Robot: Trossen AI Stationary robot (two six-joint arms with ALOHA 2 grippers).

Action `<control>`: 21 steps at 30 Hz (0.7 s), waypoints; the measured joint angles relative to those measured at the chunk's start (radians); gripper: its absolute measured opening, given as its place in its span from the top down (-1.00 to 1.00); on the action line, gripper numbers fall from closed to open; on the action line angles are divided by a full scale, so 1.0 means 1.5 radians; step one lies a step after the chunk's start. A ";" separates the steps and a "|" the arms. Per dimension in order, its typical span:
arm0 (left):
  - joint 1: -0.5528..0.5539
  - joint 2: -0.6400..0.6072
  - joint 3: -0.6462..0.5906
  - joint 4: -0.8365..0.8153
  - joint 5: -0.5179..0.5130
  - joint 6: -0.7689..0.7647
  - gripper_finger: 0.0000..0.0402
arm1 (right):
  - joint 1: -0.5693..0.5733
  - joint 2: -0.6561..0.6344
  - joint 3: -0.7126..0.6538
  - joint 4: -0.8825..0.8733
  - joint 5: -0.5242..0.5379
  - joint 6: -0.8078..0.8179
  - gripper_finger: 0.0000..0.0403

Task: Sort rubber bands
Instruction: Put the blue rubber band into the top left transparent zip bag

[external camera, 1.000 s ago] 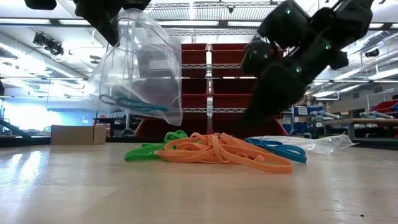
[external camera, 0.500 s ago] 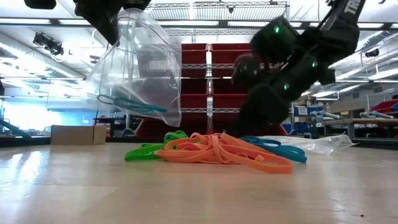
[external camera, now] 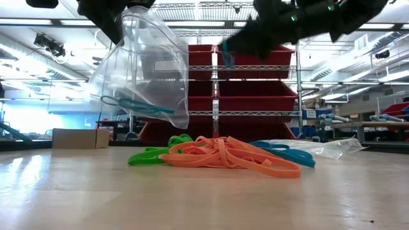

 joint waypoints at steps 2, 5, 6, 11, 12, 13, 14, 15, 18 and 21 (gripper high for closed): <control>0.000 0.001 0.000 0.006 0.005 0.000 1.00 | -0.005 -0.001 0.022 0.002 0.003 -0.009 1.00; 0.000 0.006 0.000 0.022 0.019 0.000 1.00 | -0.006 0.023 0.071 0.004 0.006 -0.030 1.00; 0.000 0.008 0.000 0.024 0.020 0.001 1.00 | -0.006 0.039 0.094 0.006 0.005 -0.038 1.00; 0.000 0.026 0.000 0.026 0.022 0.015 1.00 | -0.006 0.121 0.204 -0.012 -0.025 -0.066 1.00; 0.000 0.030 0.000 0.027 0.022 0.016 1.00 | -0.006 0.139 0.227 -0.021 -0.032 -0.069 1.00; 0.000 0.032 0.000 0.026 0.021 0.017 1.00 | -0.006 0.154 0.245 -0.036 -0.037 -0.071 1.00; 0.000 0.034 0.000 0.027 0.020 0.018 1.00 | -0.006 0.170 0.259 -0.055 -0.043 -0.073 1.00; 0.000 0.034 0.000 0.027 0.020 0.018 1.00 | -0.006 0.184 0.274 -0.062 -0.051 -0.074 1.00; 0.000 0.034 0.000 0.028 0.001 0.019 1.00 | -0.002 0.214 0.292 -0.063 -0.068 -0.070 1.00; 0.000 0.034 0.000 0.026 -0.013 0.019 1.00 | 0.006 0.232 0.296 -0.068 -0.069 -0.069 1.00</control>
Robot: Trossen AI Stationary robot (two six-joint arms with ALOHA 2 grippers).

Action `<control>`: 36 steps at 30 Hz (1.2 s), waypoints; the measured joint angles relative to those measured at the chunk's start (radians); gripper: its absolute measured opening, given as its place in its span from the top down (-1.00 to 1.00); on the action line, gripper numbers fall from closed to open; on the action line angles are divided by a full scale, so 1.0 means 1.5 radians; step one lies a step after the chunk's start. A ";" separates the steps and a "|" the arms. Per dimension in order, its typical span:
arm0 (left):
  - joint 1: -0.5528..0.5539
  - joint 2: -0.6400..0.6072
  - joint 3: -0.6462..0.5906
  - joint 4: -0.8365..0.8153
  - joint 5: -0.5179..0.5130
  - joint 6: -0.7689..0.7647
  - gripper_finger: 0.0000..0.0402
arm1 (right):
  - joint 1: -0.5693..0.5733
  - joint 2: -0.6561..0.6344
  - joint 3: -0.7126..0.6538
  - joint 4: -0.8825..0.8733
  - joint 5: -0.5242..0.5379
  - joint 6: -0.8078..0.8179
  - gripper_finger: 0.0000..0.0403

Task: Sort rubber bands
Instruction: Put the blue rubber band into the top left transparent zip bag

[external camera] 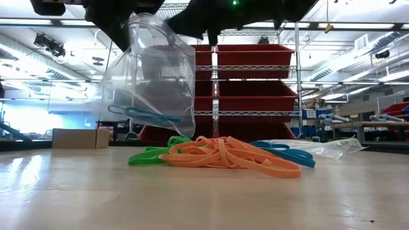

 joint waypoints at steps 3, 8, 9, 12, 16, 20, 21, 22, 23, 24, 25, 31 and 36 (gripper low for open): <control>0.000 0.000 0.000 0.002 -0.001 0.000 1.00 | 0.006 0.006 0.000 -0.028 -0.002 0.001 1.00; 0.000 0.000 0.000 0.000 -0.008 0.015 1.00 | 0.011 0.005 0.000 -0.099 -0.029 0.015 0.97; 0.001 0.000 0.000 -0.001 -0.009 0.016 1.00 | 0.013 0.005 0.000 -0.114 -0.020 0.015 0.94; 0.005 0.000 0.000 -0.001 -0.009 0.016 1.00 | 0.021 -0.006 0.000 -0.165 0.011 0.011 0.75; 0.005 0.000 0.000 -0.004 -0.009 0.015 1.00 | 0.023 -0.042 0.000 -0.234 0.012 0.018 0.41; 0.005 0.000 0.000 -0.006 -0.009 0.015 1.00 | 0.030 -0.097 0.000 -0.321 0.019 0.026 0.17; 0.005 -0.001 0.000 -0.005 -0.009 0.015 1.00 | 0.034 -0.109 0.000 -0.342 0.021 0.027 0.13; 0.005 -0.001 0.000 -0.005 -0.009 0.015 1.00 | 0.039 -0.120 0.000 -0.360 0.020 0.029 0.11; 0.005 -0.001 0.000 -0.006 -0.009 0.015 1.00 | 0.045 -0.128 0.000 -0.383 0.019 0.034 0.10; 0.005 -0.001 0.000 -0.006 -0.009 0.015 1.00 | 0.050 -0.133 0.000 -0.402 0.018 0.040 0.09; 0.005 -0.001 0.000 -0.005 -0.009 0.015 1.00 | 0.055 -0.137 0.000 -0.424 0.014 0.044 0.09; 0.005 -0.001 0.000 -0.006 -0.009 0.014 1.00 | 0.069 -0.138 -0.085 -0.429 0.006 0.099 0.18; 0.005 -0.001 0.000 -0.005 -0.009 0.014 1.00 | 0.043 -0.137 -0.213 -0.327 0.041 0.168 0.27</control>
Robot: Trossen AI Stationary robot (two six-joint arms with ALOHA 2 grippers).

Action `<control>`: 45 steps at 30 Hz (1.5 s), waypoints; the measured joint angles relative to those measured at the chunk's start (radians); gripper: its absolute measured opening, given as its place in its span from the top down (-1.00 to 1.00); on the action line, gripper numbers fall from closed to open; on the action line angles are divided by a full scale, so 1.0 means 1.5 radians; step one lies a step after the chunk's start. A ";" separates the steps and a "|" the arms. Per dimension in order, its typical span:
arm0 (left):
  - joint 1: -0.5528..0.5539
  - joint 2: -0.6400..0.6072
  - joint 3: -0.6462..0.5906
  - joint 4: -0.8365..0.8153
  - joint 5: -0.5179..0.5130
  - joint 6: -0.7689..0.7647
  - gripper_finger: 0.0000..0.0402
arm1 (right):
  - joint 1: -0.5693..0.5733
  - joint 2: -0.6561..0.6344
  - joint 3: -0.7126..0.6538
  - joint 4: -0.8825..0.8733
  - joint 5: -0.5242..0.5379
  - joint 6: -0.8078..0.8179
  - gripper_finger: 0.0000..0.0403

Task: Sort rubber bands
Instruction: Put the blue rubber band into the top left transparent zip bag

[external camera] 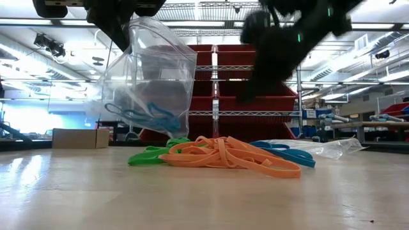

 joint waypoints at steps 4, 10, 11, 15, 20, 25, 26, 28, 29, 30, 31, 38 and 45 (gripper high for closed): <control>0.000 0.000 0.000 0.002 0.000 0.000 1.00 | -0.030 0.000 -0.079 0.106 0.000 0.025 0.33; 0.000 0.000 0.000 0.003 0.002 0.000 1.00 | -0.058 0.027 -0.107 0.137 -0.046 0.044 0.37; 0.000 0.000 0.000 0.005 0.003 0.000 1.00 | -0.059 0.043 -0.101 0.144 -0.057 0.044 0.38; 0.000 0.000 0.000 0.008 0.006 -0.002 1.00 | -0.051 0.118 -0.082 0.139 -0.065 0.044 0.38; 0.000 0.000 0.000 0.003 0.010 -0.004 1.00 | -0.048 0.171 -0.056 0.145 -0.033 0.044 0.44; 0.000 0.000 0.000 0.002 0.011 -0.005 1.00 | -0.035 0.164 -0.043 0.133 0.018 0.003 0.92; 0.000 0.000 0.000 0.001 0.011 -0.004 1.00 | -0.034 0.160 -0.041 0.126 0.025 -0.001 0.95; 0.000 0.000 0.000 0.002 0.011 -0.003 1.00 | -0.034 0.148 -0.038 0.108 0.040 -0.009 0.98; 0.000 0.000 0.000 0.002 0.011 -0.003 1.00 | -0.034 0.139 -0.037 0.103 0.054 -0.017 0.99; 0.000 0.000 0.000 0.002 0.011 -0.003 1.00 | -0.031 0.128 -0.036 0.102 0.066 -0.021 0.99; 0.000 0.000 0.000 0.002 0.012 -0.003 1.00 | -0.028 0.113 -0.034 0.105 0.078 -0.024 1.00; 0.000 0.000 0.000 0.002 0.014 -0.005 1.00 | -0.001 -0.016 -0.032 0.125 0.113 -0.066 1.00; 0.000 0.000 0.000 0.007 0.014 -0.002 1.00 | 0.016 -0.098 -0.032 0.247 0.126 -0.115 1.00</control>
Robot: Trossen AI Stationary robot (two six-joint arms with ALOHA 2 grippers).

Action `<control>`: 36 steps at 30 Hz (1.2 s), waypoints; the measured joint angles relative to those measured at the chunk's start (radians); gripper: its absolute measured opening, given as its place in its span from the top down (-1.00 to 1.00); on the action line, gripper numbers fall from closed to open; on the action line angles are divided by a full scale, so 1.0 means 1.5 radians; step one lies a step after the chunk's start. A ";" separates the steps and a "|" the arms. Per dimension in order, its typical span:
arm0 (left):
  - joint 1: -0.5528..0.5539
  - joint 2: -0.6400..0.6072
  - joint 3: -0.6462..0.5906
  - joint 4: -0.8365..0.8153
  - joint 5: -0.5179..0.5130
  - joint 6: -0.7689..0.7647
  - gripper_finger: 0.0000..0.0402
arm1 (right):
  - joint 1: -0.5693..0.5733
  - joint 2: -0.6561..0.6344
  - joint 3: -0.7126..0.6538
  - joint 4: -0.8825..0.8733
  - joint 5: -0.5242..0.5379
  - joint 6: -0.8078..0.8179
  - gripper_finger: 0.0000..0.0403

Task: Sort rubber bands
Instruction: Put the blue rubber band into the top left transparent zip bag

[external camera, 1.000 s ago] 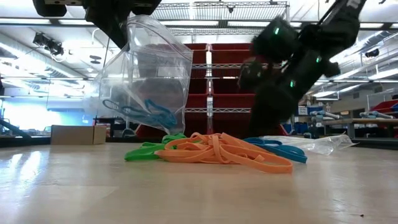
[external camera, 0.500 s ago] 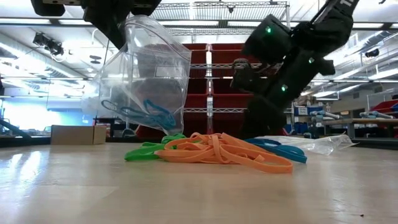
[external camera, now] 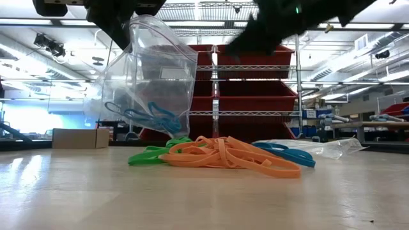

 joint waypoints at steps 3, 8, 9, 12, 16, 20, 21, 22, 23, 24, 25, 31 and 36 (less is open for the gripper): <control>0.000 0.000 0.000 0.003 0.005 0.000 1.00 | -0.003 -0.001 0.007 0.076 0.000 -0.029 1.00; 0.000 0.000 0.000 0.006 0.005 0.001 1.00 | -0.015 0.057 0.091 0.072 -0.033 -0.069 1.00; 0.000 0.000 0.000 0.007 0.005 0.001 1.00 | -0.016 0.075 0.110 0.071 -0.042 -0.076 1.00; 0.000 0.000 0.000 0.009 0.005 0.001 1.00 | -0.017 0.131 0.176 0.041 -0.058 -0.102 1.00; 0.000 0.000 0.000 0.013 0.006 0.000 1.00 | -0.022 0.196 0.250 -0.006 -0.086 -0.117 1.00; 0.000 0.000 0.000 0.010 0.006 -0.001 1.00 | -0.020 0.224 0.288 -0.057 -0.105 -0.117 1.00; 0.000 0.000 0.000 0.008 0.006 -0.001 1.00 | -0.020 0.226 0.290 -0.075 -0.110 -0.117 1.00; 0.000 0.000 0.000 0.009 0.006 -0.001 1.00 | -0.019 0.226 0.292 -0.090 -0.113 -0.113 1.00; 0.000 0.000 0.000 0.008 0.006 -0.001 1.00 | -0.019 0.226 0.292 -0.108 -0.116 -0.106 1.00; 0.000 0.000 0.000 0.008 0.006 -0.001 1.00 | -0.019 0.226 0.292 -0.127 -0.116 -0.098 1.00; 0.000 0.000 0.000 0.009 0.006 0.000 1.00 | -0.019 0.225 0.292 -0.139 -0.116 -0.089 1.00; 0.000 0.000 0.000 0.013 0.006 0.001 1.00 | -0.007 0.218 0.292 -0.173 -0.106 -0.085 0.77; 0.000 0.000 0.000 0.013 0.006 0.000 1.00 | 0.001 0.199 0.293 -0.171 -0.074 -0.087 0.31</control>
